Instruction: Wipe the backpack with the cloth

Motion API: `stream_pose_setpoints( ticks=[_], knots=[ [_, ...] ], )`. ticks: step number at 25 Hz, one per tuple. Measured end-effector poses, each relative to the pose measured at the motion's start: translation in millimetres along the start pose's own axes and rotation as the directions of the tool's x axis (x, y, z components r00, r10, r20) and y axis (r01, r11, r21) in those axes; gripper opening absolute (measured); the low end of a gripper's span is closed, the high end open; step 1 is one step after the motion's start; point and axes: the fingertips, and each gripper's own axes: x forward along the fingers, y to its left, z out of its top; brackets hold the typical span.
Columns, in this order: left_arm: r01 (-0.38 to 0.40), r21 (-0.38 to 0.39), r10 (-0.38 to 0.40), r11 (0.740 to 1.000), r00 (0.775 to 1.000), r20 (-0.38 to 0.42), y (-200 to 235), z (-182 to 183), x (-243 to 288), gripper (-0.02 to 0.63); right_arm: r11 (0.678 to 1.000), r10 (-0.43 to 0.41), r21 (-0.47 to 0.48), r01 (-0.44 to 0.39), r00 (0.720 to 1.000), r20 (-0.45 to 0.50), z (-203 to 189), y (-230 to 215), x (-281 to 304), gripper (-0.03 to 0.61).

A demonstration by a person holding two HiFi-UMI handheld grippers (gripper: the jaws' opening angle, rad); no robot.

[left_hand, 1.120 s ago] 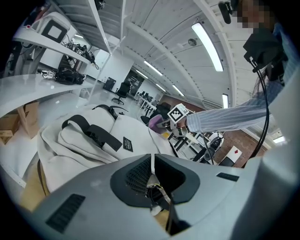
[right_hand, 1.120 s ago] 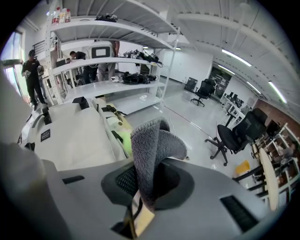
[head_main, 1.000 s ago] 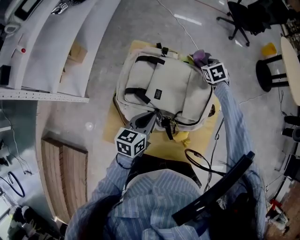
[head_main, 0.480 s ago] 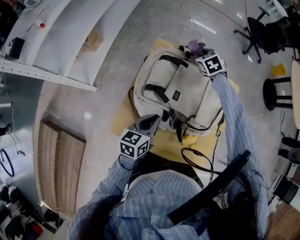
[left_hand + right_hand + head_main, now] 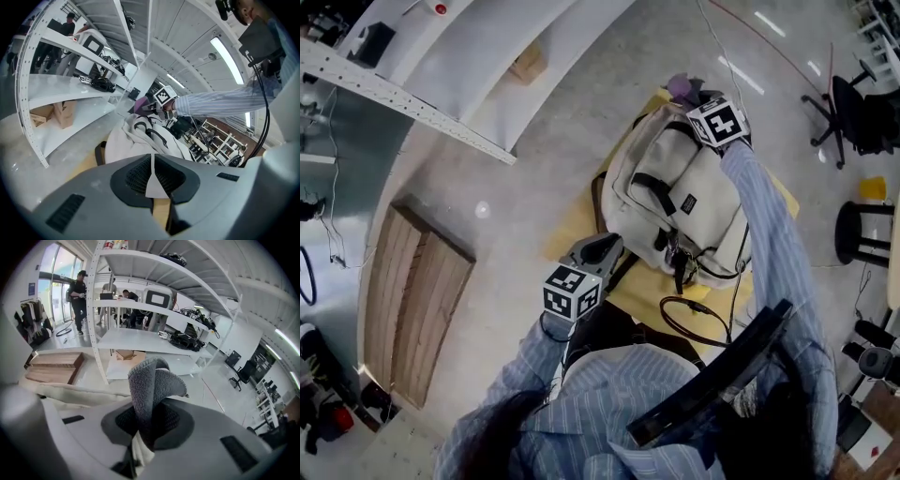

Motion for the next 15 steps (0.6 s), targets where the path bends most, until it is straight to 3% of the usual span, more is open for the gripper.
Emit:
stream_pose_setpoints(
  ticks=[15],
  knots=[
    [-0.067,-0.018,0.067,0.998,0.998,0.008,12.5,-10.1,-17.9,0.023,0.991,0.075,-0.11,-0.076,0.997,-0.018,20.0,41.8,18.2,0.041]
  ],
)
